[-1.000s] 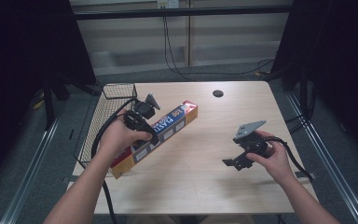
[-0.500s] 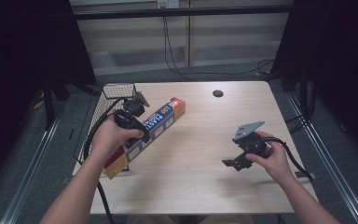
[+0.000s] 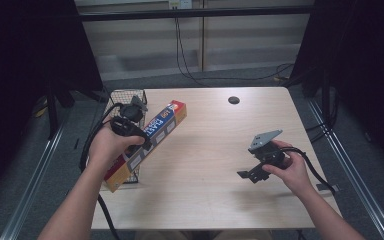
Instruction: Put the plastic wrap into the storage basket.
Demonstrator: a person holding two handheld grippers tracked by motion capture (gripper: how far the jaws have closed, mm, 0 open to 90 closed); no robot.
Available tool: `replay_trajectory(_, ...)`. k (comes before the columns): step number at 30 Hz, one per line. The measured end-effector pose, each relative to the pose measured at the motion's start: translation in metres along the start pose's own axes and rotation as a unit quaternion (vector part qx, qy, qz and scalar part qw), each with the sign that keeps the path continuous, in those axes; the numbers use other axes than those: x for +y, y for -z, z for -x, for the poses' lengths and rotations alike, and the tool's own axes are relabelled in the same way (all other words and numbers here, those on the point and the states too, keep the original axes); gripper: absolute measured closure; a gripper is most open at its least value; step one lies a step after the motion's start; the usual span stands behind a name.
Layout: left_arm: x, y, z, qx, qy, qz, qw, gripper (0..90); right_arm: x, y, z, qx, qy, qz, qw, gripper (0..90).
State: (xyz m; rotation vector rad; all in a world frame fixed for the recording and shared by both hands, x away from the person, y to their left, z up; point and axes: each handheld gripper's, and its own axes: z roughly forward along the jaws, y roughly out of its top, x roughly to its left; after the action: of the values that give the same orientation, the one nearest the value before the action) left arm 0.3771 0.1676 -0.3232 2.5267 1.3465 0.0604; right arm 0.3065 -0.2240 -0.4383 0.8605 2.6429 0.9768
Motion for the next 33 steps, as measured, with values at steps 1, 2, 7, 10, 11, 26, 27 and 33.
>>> replay_trajectory(1,-0.001,0.001,-0.002,-0.001,0.004,0.000,1.0000,44.0,0.000,0.000,0.000,0.001,0.001,0.001,1.0000,4.5)
replay_trajectory(2,-0.001,0.001,-0.003,-0.001,0.007,-0.001,1.0000,44.0,0.000,0.000,-0.001,0.001,0.001,0.001,1.0000,4.4)
replay_trajectory(7,-0.005,0.004,-0.012,0.008,0.021,-0.002,0.9997,44.0,0.000,0.000,-0.001,-0.001,0.002,0.001,1.0000,4.4)
replay_trajectory(10,-0.008,0.006,-0.016,0.006,0.034,0.003,0.9994,44.0,0.000,0.000,-0.001,0.000,0.002,0.001,1.0000,4.4)
replay_trajectory(11,-0.009,0.006,-0.017,0.005,0.040,0.004,0.9992,44.0,0.000,-0.001,-0.001,-0.001,0.002,0.002,1.0000,4.4)
replay_trajectory(26,-0.017,0.011,-0.037,0.017,0.085,0.017,0.9961,44.0,0.000,-0.001,-0.002,-0.004,0.003,-0.004,1.0000,4.5)
replay_trajectory(27,-0.017,0.011,-0.038,0.020,0.085,0.017,0.9961,44.0,0.000,-0.001,-0.003,-0.004,0.000,-0.005,1.0000,4.4)
replay_trajectory(33,-0.019,0.010,-0.045,0.023,0.102,0.018,0.9943,44.0,0.000,0.000,-0.002,0.000,0.001,-0.004,1.0000,4.5)
